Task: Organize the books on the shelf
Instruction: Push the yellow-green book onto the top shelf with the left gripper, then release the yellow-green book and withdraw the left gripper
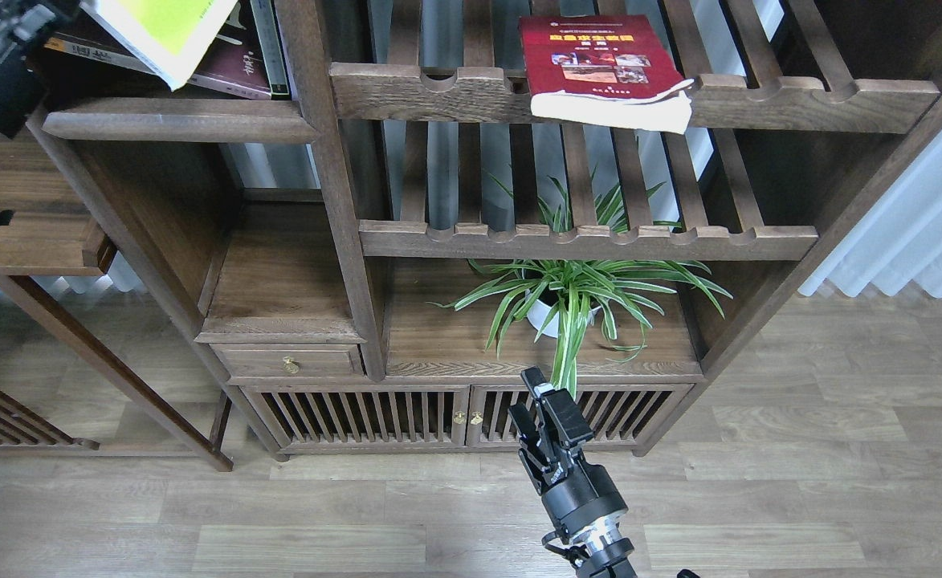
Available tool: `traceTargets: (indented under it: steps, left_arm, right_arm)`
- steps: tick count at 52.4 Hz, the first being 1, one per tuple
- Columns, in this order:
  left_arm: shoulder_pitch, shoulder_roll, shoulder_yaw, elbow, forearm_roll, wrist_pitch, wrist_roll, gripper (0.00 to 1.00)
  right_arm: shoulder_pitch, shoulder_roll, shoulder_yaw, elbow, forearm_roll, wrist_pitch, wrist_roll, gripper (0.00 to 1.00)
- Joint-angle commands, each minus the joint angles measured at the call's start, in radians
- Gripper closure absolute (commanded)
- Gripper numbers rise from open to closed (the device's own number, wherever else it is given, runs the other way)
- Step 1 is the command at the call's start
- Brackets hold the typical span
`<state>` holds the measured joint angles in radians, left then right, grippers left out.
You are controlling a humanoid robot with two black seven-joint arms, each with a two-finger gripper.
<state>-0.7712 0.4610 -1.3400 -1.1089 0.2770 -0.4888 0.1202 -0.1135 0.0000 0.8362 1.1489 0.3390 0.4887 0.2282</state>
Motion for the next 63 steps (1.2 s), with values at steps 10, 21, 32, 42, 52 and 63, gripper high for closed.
traceTargets:
  steps: [10,21,32,42,52,63]
  left_arm:
    - [-0.083,-0.062,0.009,0.124,0.105,0.039,-0.004,0.98]
    - [-0.134,-0.099,0.025,0.182,0.145,0.082,-0.049,0.98]
    - [-0.194,-0.148,0.076,0.248,0.162,0.157,-0.134,0.97]
    - [-0.221,-0.151,0.127,0.294,0.162,0.164,-0.158,0.96]
    - [-0.221,-0.153,0.151,0.325,0.162,0.157,-0.177,0.93]
    - [-0.25,-0.153,0.182,0.35,0.162,0.164,-0.174,0.62]
  right_arm:
    - [0.014,0.0,-0.048,0.0,-0.003,0.0,0.0,0.13]
    - [0.023,0.0,-0.057,0.002,-0.001,0.0,0.0,0.13]
    - [0.023,0.0,-0.057,0.002,-0.001,0.0,0.0,0.13]
    - [0.023,0.0,-0.057,0.003,-0.001,0.0,0.0,0.13]
    - [0.02,0.0,-0.057,0.005,-0.001,0.0,0.0,0.13]
    - [0.02,0.0,-0.057,0.005,-0.001,0.0,0.0,0.13]
